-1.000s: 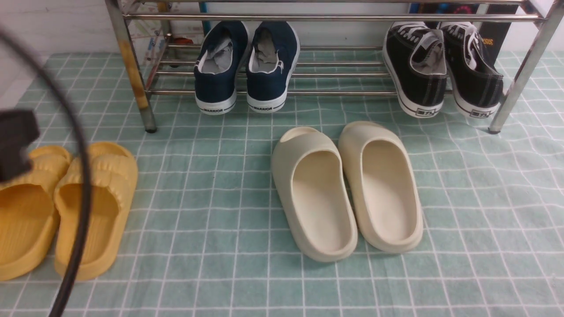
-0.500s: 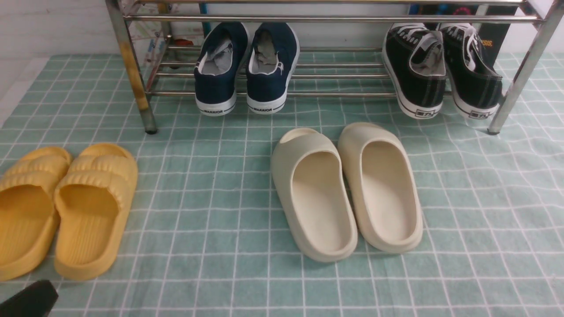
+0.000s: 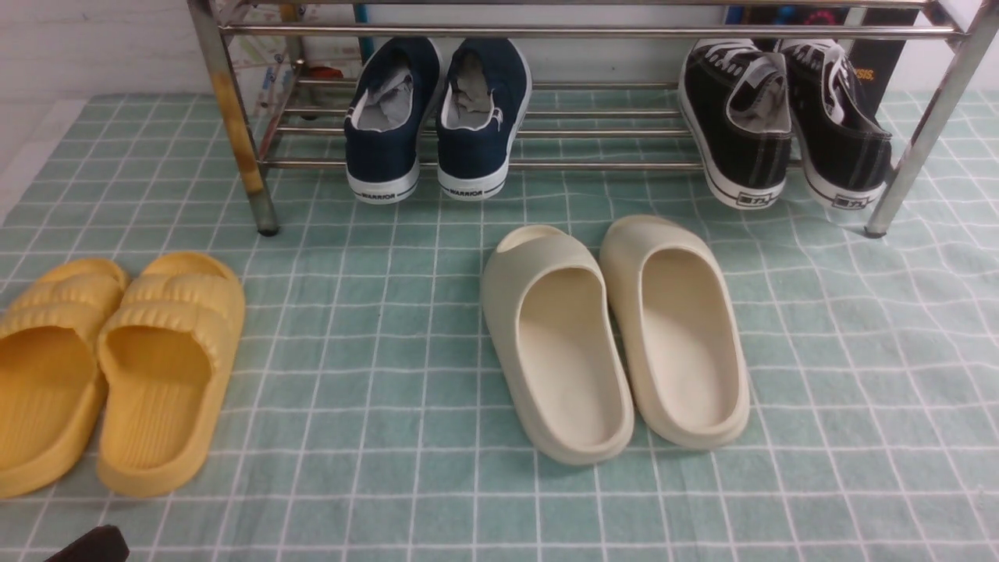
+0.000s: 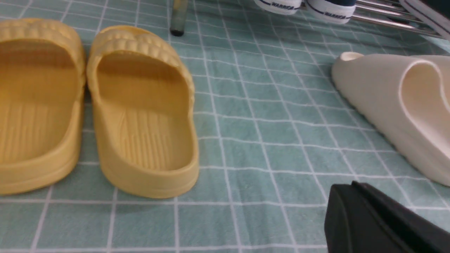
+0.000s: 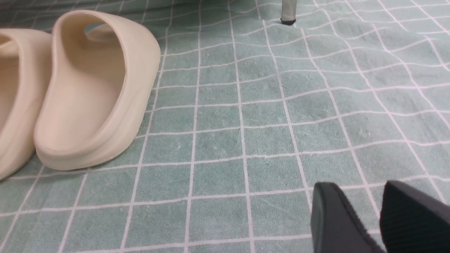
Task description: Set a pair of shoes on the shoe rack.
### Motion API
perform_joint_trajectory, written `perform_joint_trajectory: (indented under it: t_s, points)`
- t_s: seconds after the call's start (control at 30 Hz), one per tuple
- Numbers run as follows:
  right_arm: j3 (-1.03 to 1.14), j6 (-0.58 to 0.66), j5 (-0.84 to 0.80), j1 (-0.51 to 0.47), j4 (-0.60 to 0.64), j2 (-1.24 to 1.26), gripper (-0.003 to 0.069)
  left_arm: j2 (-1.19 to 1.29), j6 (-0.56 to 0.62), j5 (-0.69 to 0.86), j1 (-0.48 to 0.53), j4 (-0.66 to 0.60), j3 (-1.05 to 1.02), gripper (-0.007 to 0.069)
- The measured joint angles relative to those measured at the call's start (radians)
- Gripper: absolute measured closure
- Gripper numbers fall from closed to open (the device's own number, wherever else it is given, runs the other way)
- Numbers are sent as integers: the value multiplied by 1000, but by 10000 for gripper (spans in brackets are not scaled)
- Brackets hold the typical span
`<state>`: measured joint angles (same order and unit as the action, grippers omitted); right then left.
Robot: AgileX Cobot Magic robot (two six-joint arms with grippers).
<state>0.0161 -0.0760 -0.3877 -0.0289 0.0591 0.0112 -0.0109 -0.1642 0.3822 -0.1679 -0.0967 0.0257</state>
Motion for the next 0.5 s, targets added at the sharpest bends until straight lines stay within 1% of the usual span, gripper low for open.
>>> perform_joint_trajectory:
  t_s: [0.07, 0.1, 0.17, 0.33, 0.5]
  points:
    - [0, 0, 0, 0, 0, 0, 419, 0, 21, 3, 62, -12, -37, 638]
    - [0, 0, 0, 0, 0, 0, 419, 0, 23, 10, 71, -13, -44, 638]
    - [0, 0, 0, 0, 0, 0, 419, 0, 30, 18, 83, -13, -50, 638]
    - [0, 0, 0, 0, 0, 0, 419, 0, 118, 19, 91, 8, -56, 638]
    - [0, 0, 0, 0, 0, 0, 419, 0, 132, 19, 91, 14, -56, 638]
